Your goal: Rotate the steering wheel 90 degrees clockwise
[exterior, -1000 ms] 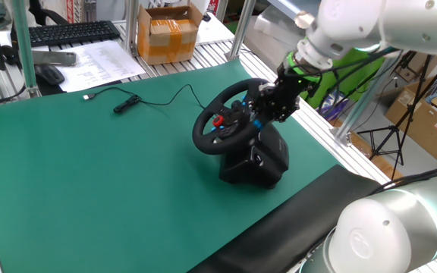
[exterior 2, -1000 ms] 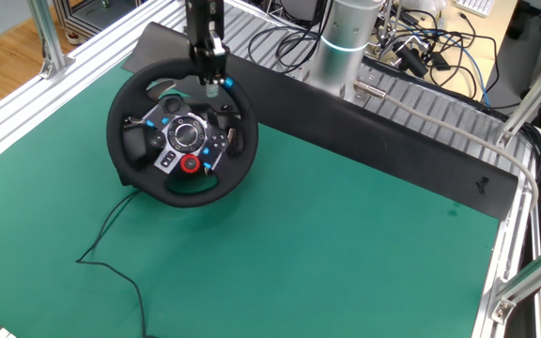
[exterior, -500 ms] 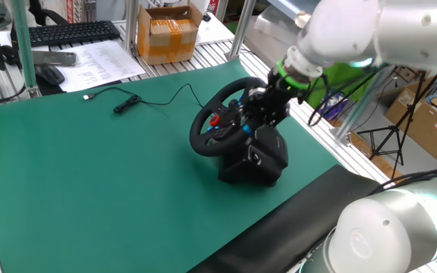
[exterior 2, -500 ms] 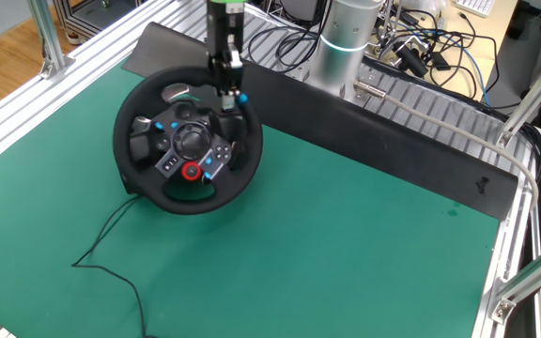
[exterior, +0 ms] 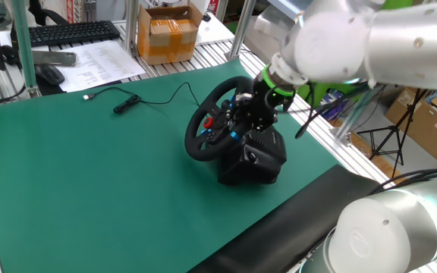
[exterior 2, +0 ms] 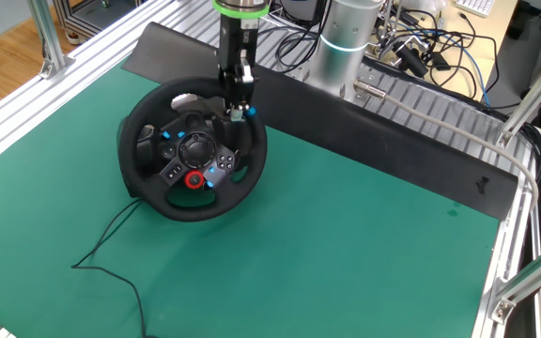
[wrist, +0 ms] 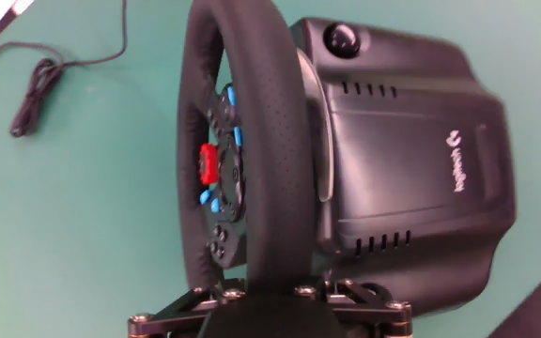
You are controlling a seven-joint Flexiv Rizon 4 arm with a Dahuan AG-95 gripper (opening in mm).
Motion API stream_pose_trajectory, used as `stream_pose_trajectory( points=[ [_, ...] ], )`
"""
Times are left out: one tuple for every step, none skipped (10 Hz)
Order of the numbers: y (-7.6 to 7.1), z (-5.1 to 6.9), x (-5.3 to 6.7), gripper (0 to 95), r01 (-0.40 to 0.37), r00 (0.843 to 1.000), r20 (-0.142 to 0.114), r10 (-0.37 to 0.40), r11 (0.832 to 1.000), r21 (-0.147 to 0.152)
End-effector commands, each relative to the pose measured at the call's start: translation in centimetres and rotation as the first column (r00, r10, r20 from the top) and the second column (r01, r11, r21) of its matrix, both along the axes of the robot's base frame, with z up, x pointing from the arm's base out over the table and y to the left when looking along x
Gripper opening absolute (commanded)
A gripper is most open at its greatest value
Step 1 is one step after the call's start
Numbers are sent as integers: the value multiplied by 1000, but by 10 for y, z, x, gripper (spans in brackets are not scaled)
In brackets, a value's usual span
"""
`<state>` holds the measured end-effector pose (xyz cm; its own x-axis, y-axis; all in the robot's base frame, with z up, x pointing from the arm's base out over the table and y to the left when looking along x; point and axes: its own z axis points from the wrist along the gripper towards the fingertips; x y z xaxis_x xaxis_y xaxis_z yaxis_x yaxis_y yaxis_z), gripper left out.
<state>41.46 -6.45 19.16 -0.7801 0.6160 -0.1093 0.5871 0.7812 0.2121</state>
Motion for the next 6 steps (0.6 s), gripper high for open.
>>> stream_pose_trajectory(
  points=[
    [5,24,-7,760,37,999,-36,-35,998,51],
    [5,23,-6,950,35,999,-43,-34,999,32],
    [6,21,-6,950,25,998,-50,-24,999,31],
    [5,22,-6,950,22,998,-60,-20,999,30],
    [6,24,-7,950,13,997,-72,-10,999,29],
    [5,26,-8,950,-1,997,-81,3,1000,23]
  ],
)
